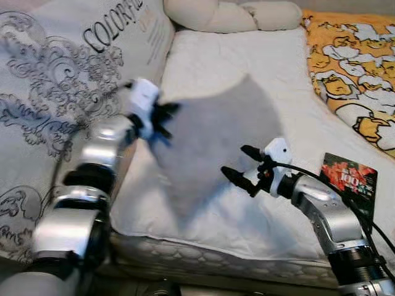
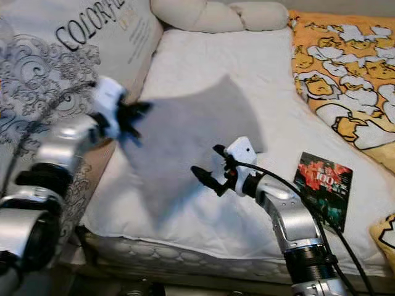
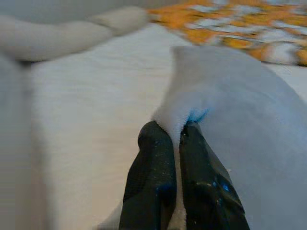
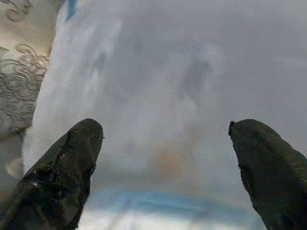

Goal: Clean up the room

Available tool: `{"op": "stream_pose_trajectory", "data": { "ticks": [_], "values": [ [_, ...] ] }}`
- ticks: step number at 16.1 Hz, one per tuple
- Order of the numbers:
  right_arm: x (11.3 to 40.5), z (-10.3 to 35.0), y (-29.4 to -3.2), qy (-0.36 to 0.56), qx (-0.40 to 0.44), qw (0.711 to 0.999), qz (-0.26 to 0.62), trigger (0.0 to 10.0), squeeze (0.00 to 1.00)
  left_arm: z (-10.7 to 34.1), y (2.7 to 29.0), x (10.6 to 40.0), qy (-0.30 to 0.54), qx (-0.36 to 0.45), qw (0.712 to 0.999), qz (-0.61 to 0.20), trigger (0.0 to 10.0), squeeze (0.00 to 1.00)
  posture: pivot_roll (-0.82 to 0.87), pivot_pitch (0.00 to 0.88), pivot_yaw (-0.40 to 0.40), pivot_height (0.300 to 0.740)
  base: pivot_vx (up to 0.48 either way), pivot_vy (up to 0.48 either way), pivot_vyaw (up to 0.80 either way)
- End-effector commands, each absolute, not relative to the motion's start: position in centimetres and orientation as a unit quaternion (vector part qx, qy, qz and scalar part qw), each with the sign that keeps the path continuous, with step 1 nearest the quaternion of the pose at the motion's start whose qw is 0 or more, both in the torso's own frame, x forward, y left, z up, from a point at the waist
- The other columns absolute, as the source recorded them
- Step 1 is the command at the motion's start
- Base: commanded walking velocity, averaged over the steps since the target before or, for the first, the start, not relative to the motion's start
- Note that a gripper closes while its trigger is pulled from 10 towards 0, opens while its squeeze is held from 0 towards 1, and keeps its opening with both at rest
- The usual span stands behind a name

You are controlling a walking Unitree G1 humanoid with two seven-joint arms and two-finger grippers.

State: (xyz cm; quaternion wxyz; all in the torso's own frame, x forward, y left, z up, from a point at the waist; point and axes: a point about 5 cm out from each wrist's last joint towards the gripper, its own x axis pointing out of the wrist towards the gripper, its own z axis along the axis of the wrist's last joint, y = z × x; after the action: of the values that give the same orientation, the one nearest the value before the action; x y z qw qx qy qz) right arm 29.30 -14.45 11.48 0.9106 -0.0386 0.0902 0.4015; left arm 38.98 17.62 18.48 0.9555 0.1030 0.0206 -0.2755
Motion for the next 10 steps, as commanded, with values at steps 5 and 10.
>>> {"op": "stream_pose_trajectory", "data": {
  "ticks": [5, 10],
  "values": [
    [29.7, 12.4, -13.5, 0.073, -0.034, 0.906, 0.416, 10.0, 0.00, 18.1, 24.4, 37.8, -0.022, 0.104, 0.990, -0.091, 0.0, 0.00, 0.03, 0.000, 0.038, 0.740, 0.000, 0.000, 0.00],
    [29.9, 12.5, -13.3, 0.068, -0.031, 0.908, 0.412, 10.0, 0.00, 14.7, 27.9, 35.7, 0.045, 0.101, 0.994, 0.014, 0.0, 0.00, 0.03, 0.000, 0.037, 0.740, 0.000, 0.000, 0.00]
  ]
}}
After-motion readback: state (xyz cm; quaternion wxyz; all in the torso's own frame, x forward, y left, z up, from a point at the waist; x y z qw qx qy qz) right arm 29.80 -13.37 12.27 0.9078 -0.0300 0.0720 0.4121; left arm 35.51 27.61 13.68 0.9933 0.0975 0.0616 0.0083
